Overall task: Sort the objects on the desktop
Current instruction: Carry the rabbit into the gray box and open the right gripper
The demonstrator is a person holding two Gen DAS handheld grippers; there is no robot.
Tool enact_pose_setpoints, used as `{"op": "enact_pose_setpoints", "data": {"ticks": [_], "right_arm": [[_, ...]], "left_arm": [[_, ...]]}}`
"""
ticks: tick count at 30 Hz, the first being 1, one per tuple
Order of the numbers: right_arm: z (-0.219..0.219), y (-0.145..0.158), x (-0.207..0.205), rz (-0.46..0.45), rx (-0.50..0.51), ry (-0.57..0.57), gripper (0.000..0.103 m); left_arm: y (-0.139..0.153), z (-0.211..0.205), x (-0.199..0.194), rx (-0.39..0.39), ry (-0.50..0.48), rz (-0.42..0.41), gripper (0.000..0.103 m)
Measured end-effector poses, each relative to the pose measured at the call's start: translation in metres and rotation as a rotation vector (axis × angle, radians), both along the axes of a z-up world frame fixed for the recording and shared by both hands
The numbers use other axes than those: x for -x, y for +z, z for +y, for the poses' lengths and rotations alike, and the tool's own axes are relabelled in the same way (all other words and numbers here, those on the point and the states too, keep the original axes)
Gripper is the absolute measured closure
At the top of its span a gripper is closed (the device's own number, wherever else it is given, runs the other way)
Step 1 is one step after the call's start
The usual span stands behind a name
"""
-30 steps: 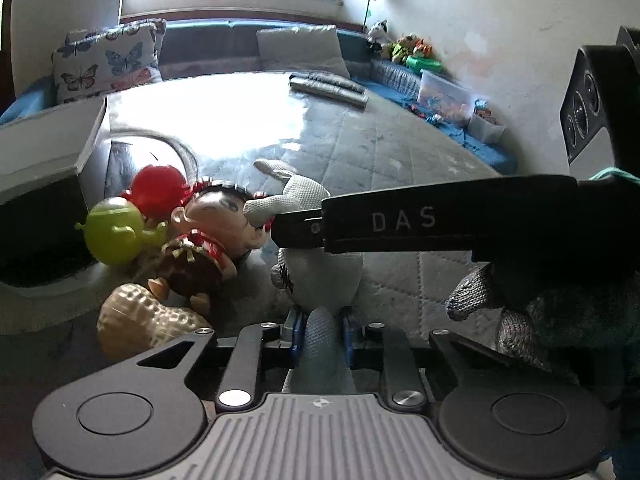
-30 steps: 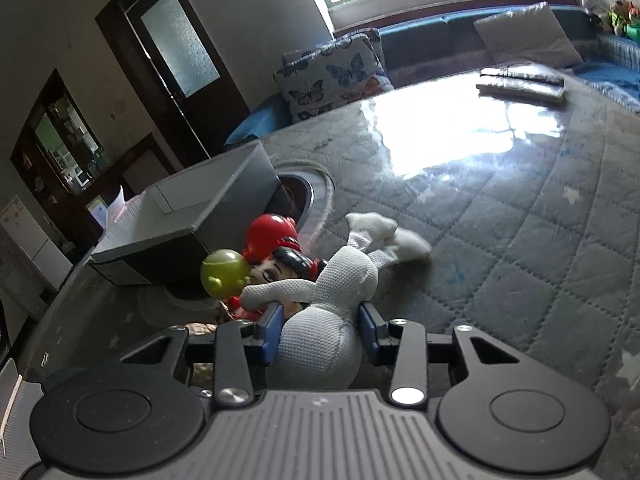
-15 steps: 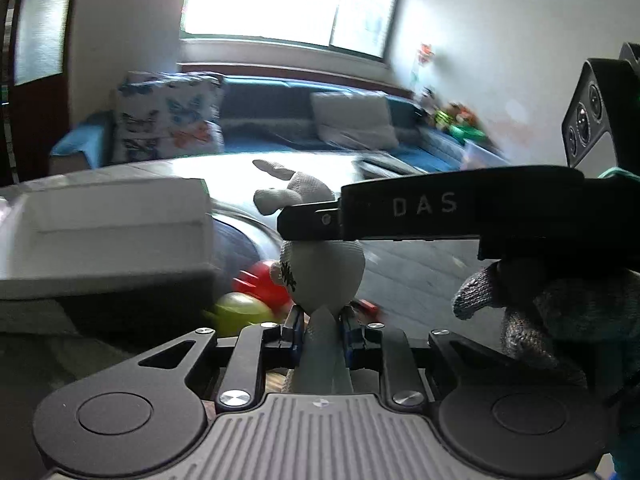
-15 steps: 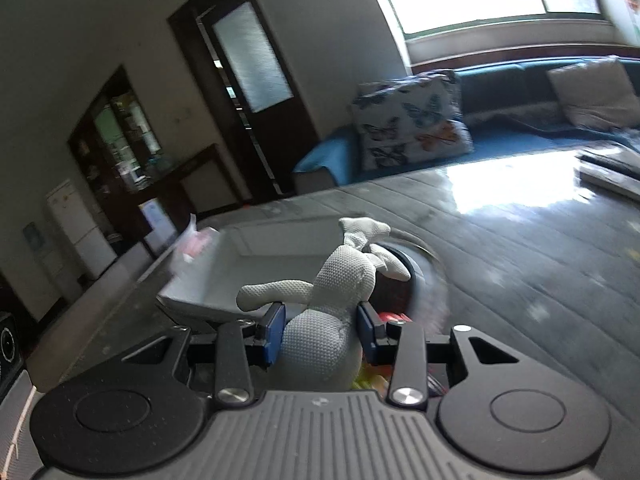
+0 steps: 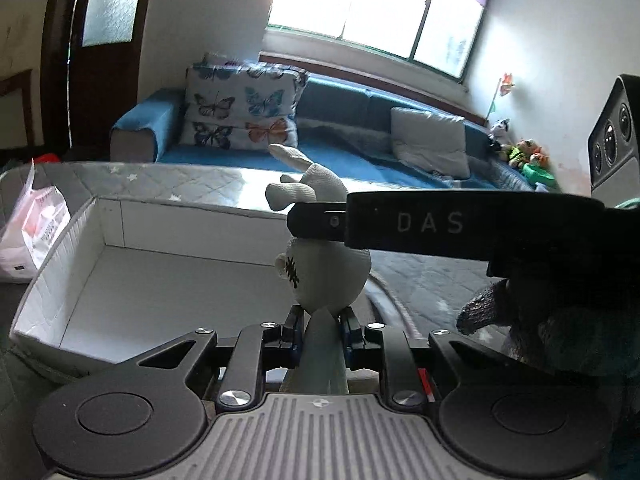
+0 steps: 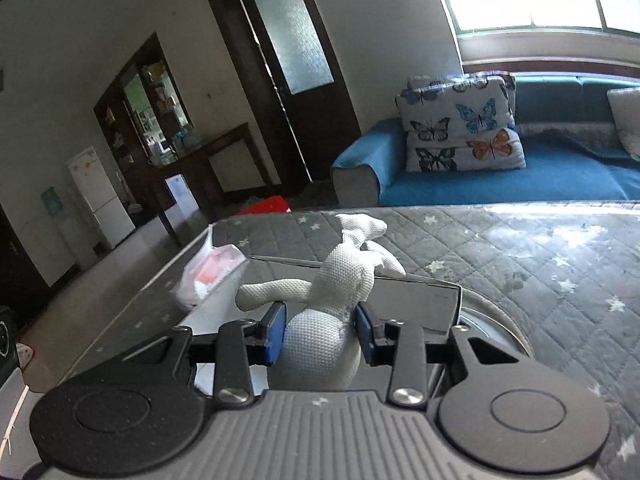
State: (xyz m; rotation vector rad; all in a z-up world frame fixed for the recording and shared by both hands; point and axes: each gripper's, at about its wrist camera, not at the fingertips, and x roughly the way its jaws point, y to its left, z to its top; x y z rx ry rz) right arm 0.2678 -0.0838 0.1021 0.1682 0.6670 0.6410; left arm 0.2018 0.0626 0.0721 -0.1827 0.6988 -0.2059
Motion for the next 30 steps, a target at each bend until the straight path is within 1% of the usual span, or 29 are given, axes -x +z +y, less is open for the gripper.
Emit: {"op": "enact_pose_setpoints", "data": {"ticks": [4,6,10,13,15,18,24,27,30], "right_arm": [[0.007,-0.020,-0.020,0.050,0.020,-0.013,0.066],[0.009,-0.032,-0.026,0.077,0.030,-0.021,0.066],[0.013,-0.051,-0.030,0.125,0.064,-0.017,0.068],[0.020,-0.063,-0.030,0.158,0.103,-0.012,0.069],[0.024,-0.068,-0.029,0.175,0.110,-0.007,0.069],[0.031,-0.072,-0.028,0.190,0.130,-0.009,0.069],[0.044,-0.071,-0.027,0.176,0.197,0.015,0.069],[0.045,-0.063,-0.021,0.154,0.229,0.053,0.067],[0.049,-0.060,-0.013,0.134,0.267,0.066,0.067]], "left_arm": [[-0.013,0.010,-0.018,0.025,0.014,0.057,0.081],[-0.017,0.016,-0.022,0.032,0.022,0.071,0.080],[-0.020,0.026,-0.021,0.012,0.070,0.082,0.080],[-0.020,0.033,-0.017,0.026,0.090,0.080,0.080],[-0.018,0.037,-0.012,0.028,0.103,0.072,0.080],[-0.017,0.043,-0.010,0.032,0.115,0.067,0.080],[-0.017,0.051,-0.008,0.053,0.131,0.066,0.080],[-0.019,0.053,-0.009,0.057,0.135,0.073,0.079],[-0.021,0.055,-0.011,0.057,0.143,0.085,0.079]]}}
